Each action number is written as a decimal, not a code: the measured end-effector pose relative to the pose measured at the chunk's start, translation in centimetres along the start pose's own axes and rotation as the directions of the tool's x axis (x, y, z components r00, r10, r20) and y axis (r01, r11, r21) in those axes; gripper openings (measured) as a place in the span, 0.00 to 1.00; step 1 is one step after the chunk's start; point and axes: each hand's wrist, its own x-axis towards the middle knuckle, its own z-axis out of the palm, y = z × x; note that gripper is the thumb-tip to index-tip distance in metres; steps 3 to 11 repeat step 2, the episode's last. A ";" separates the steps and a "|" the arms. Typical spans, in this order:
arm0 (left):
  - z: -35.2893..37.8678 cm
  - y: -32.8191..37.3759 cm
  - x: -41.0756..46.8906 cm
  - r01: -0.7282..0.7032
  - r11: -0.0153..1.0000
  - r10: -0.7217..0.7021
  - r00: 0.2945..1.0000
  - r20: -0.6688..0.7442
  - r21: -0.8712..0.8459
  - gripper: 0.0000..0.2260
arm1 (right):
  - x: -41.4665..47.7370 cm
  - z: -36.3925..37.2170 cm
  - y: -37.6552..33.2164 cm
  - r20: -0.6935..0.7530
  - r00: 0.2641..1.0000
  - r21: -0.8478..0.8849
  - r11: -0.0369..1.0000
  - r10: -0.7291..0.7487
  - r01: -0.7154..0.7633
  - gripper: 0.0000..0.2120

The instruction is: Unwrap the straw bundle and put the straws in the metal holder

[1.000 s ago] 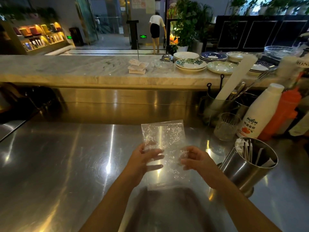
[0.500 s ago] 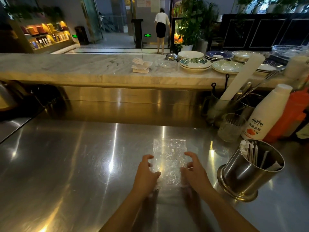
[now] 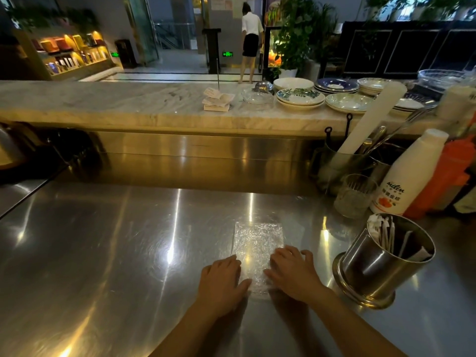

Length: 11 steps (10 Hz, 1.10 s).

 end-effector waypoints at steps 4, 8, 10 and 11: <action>-3.8 0.3 2.5 -0.051 0.999 0.049 0.990 -0.129 -0.011 0.27 | 2.3 -4.6 0.1 0.012 0.999 -0.053 0.998 -0.046 0.047 0.28; -3.8 0.3 2.5 -0.051 0.999 0.049 0.990 -0.129 -0.011 0.27 | 2.3 -4.6 0.1 0.012 0.999 -0.053 0.998 -0.046 0.047 0.28; -3.8 0.3 2.5 -0.051 0.999 0.049 0.990 -0.129 -0.011 0.27 | 2.3 -4.6 0.1 0.012 0.999 -0.053 0.998 -0.046 0.047 0.28; -3.8 0.3 2.5 -0.051 0.999 0.049 0.990 -0.129 -0.011 0.27 | 2.3 -4.6 0.1 0.012 0.999 -0.053 0.998 -0.046 0.047 0.28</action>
